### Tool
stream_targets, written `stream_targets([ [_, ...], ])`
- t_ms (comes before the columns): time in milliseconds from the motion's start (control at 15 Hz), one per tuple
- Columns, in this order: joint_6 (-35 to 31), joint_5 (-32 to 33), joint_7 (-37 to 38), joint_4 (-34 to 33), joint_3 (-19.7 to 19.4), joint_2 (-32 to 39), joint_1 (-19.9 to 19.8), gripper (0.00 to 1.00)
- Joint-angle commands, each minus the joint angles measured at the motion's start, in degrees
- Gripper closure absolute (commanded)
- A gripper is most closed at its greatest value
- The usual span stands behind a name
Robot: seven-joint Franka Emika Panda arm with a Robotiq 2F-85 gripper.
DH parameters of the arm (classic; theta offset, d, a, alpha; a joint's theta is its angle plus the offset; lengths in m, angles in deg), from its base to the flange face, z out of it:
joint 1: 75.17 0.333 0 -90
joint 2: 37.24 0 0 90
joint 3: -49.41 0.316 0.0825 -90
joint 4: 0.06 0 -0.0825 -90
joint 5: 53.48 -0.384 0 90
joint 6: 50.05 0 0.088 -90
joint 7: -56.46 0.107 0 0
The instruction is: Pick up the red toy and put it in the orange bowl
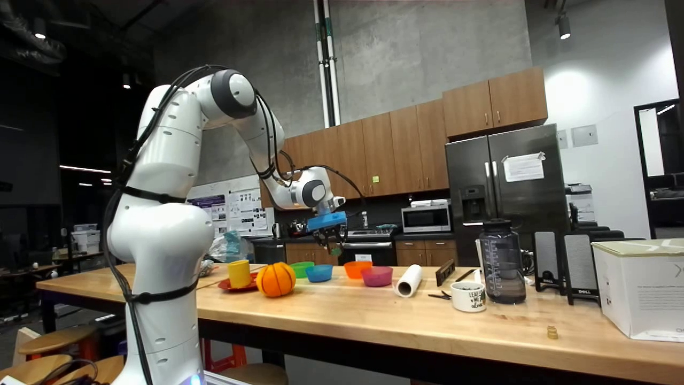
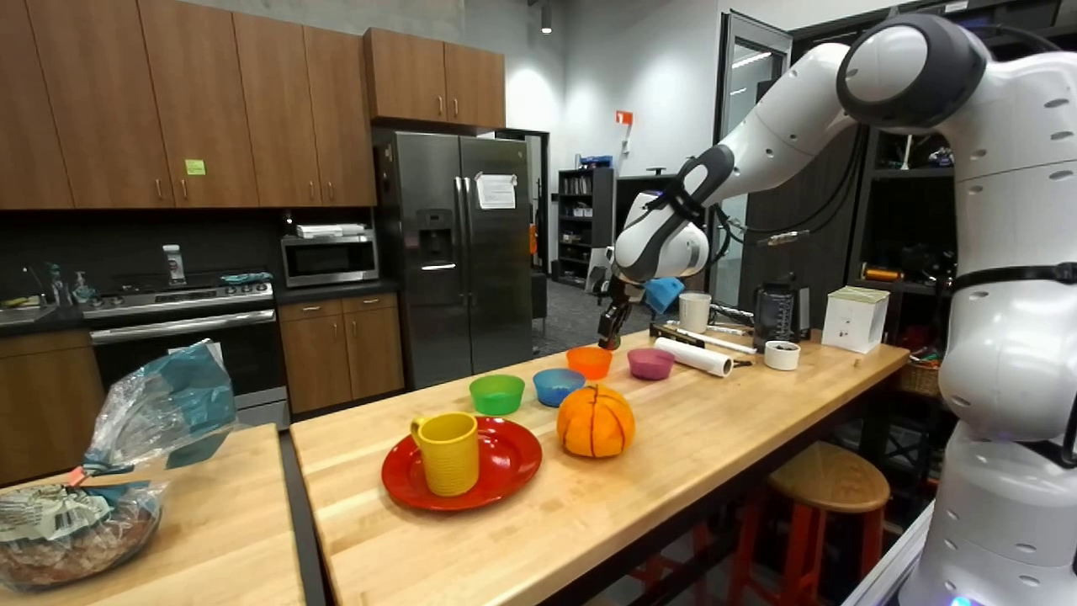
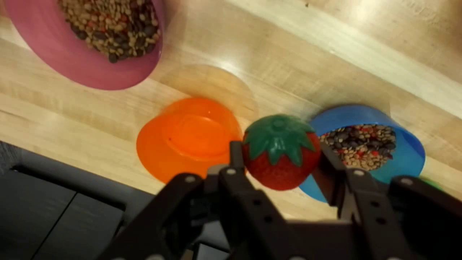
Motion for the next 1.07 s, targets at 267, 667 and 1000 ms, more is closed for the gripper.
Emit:
stream_targets([
  [267, 5.26, 3.03, 1.02, -13.17, -0.51, 8.59, -0.68, 0.75],
  [667, 9.32, 5.34, 2.06, -22.62, -1.14, 16.29, -1.41, 0.75],
  [1000, 12.16, 5.25, 1.97, -27.84, -0.74, 20.85, -2.37, 0.75],
])
